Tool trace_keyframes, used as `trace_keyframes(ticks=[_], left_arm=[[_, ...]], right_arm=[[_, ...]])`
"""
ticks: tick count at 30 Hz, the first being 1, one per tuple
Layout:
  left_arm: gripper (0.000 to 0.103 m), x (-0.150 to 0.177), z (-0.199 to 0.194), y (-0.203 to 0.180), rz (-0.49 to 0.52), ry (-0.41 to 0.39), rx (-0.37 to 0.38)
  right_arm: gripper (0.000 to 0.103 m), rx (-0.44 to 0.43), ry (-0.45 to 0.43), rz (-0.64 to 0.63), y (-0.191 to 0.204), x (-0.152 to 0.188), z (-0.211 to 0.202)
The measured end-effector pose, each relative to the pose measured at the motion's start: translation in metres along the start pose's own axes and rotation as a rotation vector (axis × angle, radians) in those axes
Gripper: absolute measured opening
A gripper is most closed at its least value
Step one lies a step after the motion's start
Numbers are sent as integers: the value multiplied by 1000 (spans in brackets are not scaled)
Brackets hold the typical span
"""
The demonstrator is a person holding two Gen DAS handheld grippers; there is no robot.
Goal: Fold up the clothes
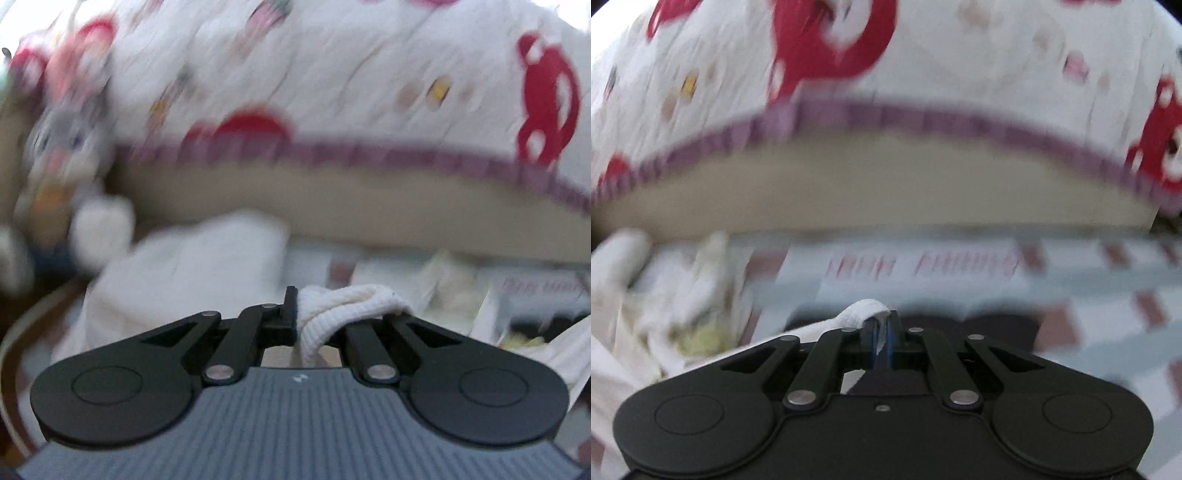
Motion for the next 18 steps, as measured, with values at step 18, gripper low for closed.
trace_keyframes(ticks=[18], left_arm=[[4,-66,-98,79,-119,-37,-139]], right_arm=[[5,-405,-118,91,20,-53,-161]])
Point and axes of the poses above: each gripper's, at about its wrist camera, not at the fingertips, and z roughly the way its jaws point, y to its left, x to its underside, the point moved 8 cm from there along z, roughly the way its jaws point, and after that the axes turned 4 degrees about -z, right-handed, at the moved point
